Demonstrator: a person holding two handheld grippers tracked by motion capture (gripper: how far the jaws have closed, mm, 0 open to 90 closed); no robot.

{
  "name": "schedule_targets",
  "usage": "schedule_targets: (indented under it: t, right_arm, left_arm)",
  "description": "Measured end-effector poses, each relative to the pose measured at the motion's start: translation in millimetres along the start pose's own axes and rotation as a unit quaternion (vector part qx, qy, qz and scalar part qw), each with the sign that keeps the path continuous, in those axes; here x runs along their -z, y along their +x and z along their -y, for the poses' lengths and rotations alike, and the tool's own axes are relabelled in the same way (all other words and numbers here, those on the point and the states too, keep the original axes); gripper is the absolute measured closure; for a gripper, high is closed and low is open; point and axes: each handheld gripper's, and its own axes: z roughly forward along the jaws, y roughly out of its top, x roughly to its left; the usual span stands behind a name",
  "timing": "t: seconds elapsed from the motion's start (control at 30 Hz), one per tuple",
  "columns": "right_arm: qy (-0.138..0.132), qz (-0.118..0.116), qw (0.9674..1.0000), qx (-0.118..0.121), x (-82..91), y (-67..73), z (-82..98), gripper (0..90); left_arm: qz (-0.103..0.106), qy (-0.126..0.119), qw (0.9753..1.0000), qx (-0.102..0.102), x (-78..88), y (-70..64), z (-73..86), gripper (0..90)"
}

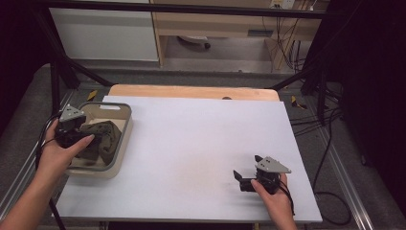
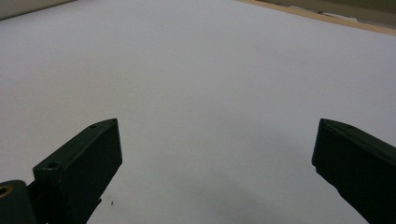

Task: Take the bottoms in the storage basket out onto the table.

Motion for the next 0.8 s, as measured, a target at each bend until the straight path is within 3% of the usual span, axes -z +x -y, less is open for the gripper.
schedule_targets:
  t: [0.23,0.37,0.53,0.63,0.8]
  right_arm:
    - [0.001,-0.004,1.0000,0.005,-1.5,0.3,-0.8,2.3]
    - [0.001,-0.005,0.9999,0.014,-0.7,1.8,-2.0,2.4]
    - [0.006,-0.005,0.9998,0.020,-1.9,3.9,-1.7,2.5]
    - [0.010,-0.006,0.9998,0.019,-3.8,5.2,-1.2,2.7]
    - [0.010,-0.009,0.9997,0.019,-4.5,6.0,-1.5,2.7]
  left_arm:
    - [-0.007,0.014,0.9997,-0.016,-7.0,5.6,3.6,8.6]
    - [-0.014,0.023,0.9990,-0.037,-16.5,6.7,6.1,9.7]
    - [-0.016,0.026,0.9990,-0.034,-18.0,12.5,3.0,9.4]
    - [-0.030,0.027,0.9984,-0.040,-16.6,14.5,2.4,12.2]
    - [-0.028,0.033,0.9980,-0.045,-14.9,17.1,2.0,13.8]
